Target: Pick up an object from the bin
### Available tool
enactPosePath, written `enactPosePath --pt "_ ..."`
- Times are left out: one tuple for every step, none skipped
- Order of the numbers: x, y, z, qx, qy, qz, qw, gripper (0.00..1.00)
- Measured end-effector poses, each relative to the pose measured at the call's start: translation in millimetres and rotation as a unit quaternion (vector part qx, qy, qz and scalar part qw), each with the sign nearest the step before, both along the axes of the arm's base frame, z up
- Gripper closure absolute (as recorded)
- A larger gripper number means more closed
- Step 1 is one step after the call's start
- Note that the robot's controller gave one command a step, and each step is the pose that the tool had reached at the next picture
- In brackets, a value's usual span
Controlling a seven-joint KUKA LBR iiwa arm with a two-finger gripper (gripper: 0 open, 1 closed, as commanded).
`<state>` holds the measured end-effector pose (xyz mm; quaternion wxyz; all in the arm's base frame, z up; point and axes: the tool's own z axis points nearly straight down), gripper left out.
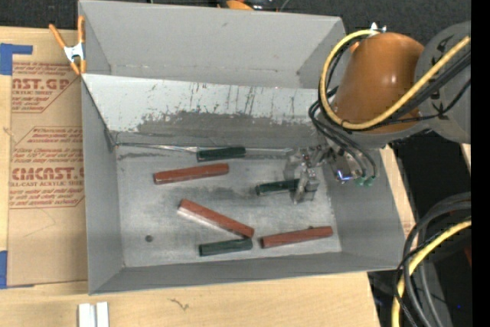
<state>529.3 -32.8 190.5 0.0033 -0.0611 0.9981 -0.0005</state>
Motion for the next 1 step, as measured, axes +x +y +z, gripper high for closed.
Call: enactPosePath --pt "-1.1 -5.4 126.5 -0.001 -0.0018 0.118 0.993 1.0"
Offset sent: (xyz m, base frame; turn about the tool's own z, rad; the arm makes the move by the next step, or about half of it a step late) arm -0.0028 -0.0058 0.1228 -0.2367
